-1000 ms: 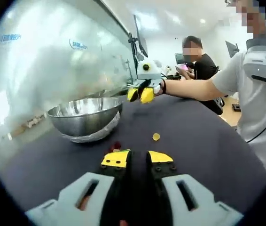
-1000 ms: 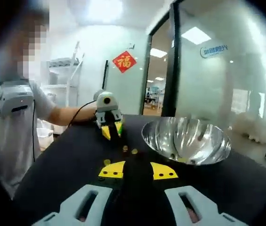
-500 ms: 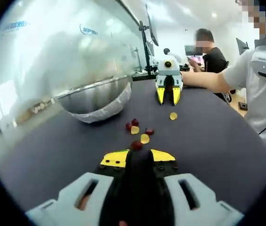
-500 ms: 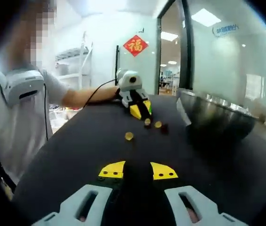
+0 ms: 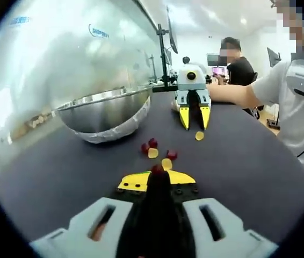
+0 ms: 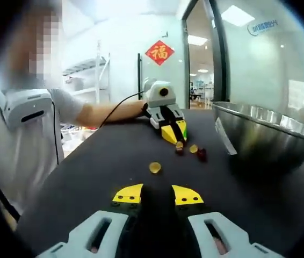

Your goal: Pick candy and put bowl

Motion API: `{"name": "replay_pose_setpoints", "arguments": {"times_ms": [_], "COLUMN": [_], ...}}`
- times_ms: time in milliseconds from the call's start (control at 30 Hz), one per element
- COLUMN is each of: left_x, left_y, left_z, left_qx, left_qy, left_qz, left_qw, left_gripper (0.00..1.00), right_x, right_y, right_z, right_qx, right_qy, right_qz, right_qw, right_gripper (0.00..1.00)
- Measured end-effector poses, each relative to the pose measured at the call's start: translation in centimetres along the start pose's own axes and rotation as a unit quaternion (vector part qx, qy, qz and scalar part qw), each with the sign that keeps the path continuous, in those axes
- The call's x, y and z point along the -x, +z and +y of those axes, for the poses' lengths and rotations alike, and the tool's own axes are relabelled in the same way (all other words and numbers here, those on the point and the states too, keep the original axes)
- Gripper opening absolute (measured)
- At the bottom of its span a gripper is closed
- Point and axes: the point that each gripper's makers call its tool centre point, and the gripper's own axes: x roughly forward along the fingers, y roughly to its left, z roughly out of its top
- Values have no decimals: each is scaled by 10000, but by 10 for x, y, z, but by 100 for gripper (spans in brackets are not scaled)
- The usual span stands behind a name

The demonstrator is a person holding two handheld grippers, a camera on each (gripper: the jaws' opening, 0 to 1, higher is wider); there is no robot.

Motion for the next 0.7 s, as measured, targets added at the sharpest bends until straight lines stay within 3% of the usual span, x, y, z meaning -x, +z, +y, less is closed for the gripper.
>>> {"name": "replay_pose_setpoints", "arguments": {"times_ms": [333,467,700], "left_x": [-3,-4,-6], "left_y": [3,4,5], "left_z": [-2,-3,-3], "left_qx": [-90,-142,-245], "left_qy": [-42,-37,5], "left_qz": [-43,-42,-53], "left_qw": [9999,9999,9997], "left_gripper": [3,2,1], "right_x": [-27,-29,-28], "right_y": [11,12,12], "right_z": [4,5,5], "right_qx": [238,363,461], "right_qy": [28,-20,-96], "right_qz": [-49,-72,-115], "right_qw": [9997,9993,9988], "right_gripper": [12,6,4]}}
